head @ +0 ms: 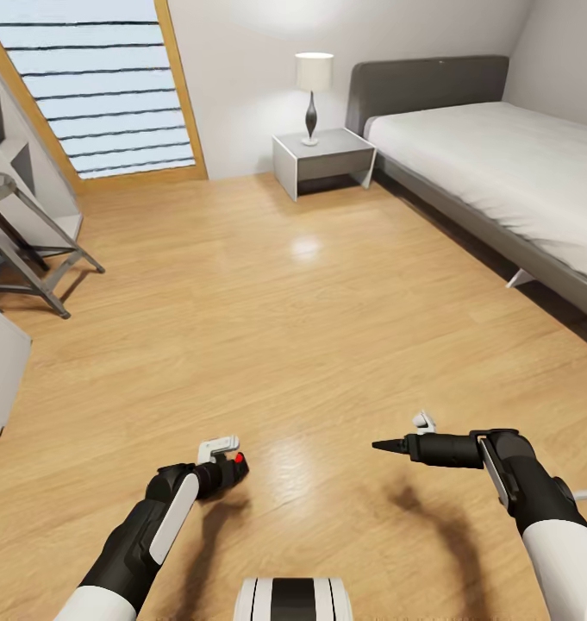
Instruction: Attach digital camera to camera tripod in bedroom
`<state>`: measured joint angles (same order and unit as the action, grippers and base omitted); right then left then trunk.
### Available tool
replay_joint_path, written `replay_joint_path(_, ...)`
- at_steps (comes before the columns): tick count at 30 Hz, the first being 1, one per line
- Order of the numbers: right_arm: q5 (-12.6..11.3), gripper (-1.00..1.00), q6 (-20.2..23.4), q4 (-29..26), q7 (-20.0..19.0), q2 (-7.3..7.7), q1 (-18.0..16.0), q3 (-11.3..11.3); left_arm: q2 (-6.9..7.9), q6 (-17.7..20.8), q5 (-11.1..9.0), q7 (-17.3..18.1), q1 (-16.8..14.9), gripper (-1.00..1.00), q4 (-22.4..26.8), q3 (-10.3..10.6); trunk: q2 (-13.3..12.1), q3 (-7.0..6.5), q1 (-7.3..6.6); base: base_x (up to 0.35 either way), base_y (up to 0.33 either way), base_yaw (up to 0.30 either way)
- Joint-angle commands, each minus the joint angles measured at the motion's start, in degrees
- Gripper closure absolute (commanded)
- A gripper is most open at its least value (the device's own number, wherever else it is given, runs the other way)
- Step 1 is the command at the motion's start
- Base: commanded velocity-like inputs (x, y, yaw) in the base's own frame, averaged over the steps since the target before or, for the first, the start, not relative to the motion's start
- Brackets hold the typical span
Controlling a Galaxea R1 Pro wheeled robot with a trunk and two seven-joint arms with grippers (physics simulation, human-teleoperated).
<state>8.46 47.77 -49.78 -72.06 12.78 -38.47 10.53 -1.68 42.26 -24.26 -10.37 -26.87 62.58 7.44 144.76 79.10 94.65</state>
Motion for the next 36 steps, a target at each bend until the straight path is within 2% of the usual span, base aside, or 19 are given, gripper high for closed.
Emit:
replay_joint_path(1, 0.6, -1.00, 0.4, 0.0, -0.5, -0.04, 0.0, 0.2, 0.01, 0.2, -0.6, -0.5, 0.0, -1.00, 0.1, 0.1, 0.0, 0.27, 0.01, 0.000, 0.000, 0.000)
replay_joint_path(17, 0.6, -1.00, 0.4, 0.0, -0.5, -0.04, 0.0, 0.2, 0.10, 0.2, -0.6, -0.5, 0.0, -1.00, 0.3, 0.0, 0.2, 3.81, 0.42, 0.000, 0.000, 0.000)
replay_joint_path(31, 0.6, -1.00, 0.4, 0.0, -0.5, -0.04, 0.0, 0.2, 0.04, 0.4, -0.9, -0.5, 0.0, -1.00, 0.7, 0.2, 0.2, 3.81, 0.42, 0.000, 0.000, 0.000)
replay_joint_path(36, 0.6, -1.00, 0.4, 0.0, -0.6, -0.04, 0.0, 0.2, 0.02, 0.7, -0.8, -0.5, 0.0, -1.00, 1.0, 0.2, 0.2, 3.81, 0.42, 0.000, 0.145, 0.000)
